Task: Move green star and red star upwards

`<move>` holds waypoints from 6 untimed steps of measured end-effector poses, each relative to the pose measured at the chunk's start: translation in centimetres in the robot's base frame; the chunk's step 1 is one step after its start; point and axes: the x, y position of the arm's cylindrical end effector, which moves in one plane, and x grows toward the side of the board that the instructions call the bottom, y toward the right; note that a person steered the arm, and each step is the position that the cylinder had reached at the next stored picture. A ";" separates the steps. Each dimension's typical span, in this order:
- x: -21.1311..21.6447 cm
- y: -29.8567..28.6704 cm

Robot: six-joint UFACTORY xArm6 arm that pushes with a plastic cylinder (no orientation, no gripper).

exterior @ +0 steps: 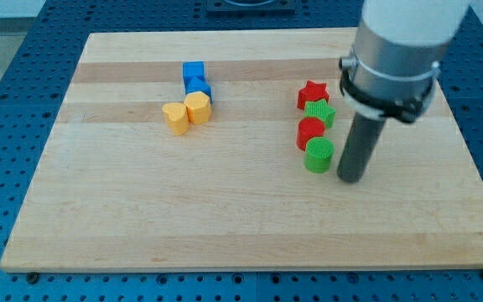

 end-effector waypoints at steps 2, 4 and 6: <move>-6.3 -4.4; -13.8 0.7; -18.4 2.2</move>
